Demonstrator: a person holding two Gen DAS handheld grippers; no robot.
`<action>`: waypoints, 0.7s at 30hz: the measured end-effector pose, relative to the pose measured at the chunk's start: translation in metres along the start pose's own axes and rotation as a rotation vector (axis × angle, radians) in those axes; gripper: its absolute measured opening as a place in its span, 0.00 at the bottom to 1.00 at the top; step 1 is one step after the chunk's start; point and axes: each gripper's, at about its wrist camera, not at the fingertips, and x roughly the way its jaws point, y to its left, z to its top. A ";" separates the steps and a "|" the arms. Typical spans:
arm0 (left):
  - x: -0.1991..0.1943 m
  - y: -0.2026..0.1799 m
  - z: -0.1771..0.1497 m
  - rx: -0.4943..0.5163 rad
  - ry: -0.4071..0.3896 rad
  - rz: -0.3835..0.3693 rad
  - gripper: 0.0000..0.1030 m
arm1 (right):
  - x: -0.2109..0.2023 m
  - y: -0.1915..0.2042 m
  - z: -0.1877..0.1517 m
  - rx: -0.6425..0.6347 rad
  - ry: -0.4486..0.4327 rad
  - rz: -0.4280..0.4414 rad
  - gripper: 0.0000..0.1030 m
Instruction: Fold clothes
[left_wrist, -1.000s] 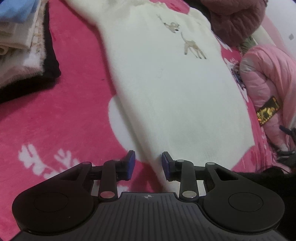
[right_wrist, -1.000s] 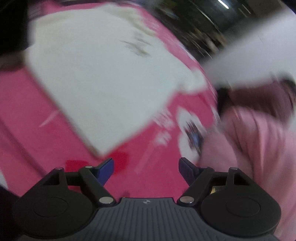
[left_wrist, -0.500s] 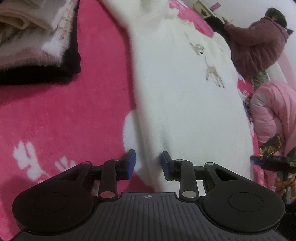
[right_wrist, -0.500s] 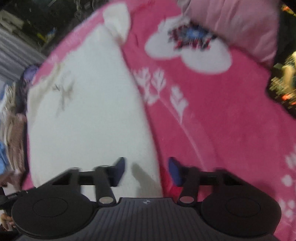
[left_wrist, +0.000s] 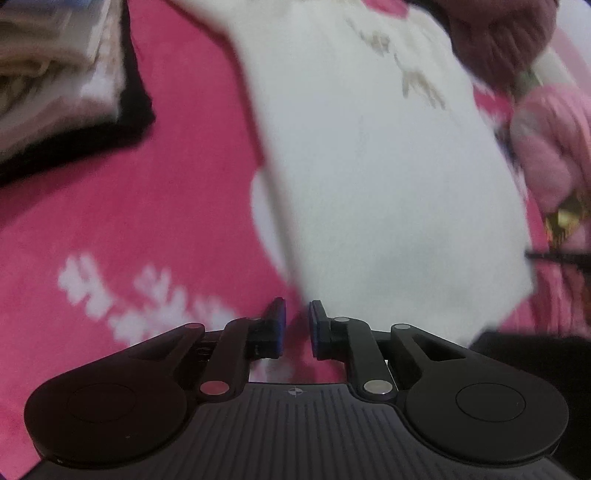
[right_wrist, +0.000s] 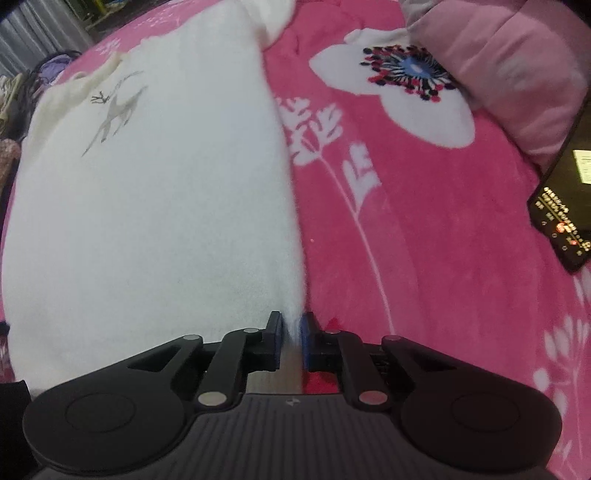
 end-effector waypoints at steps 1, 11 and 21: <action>-0.002 0.001 -0.004 0.012 0.019 0.009 0.13 | -0.003 -0.001 0.001 0.000 -0.002 -0.011 0.26; -0.035 -0.040 0.033 0.172 -0.240 -0.002 0.21 | -0.046 0.040 0.002 -0.123 -0.161 0.095 0.29; 0.039 -0.107 0.174 0.117 -0.348 -0.040 0.28 | -0.015 0.023 0.012 -0.125 0.086 0.133 0.28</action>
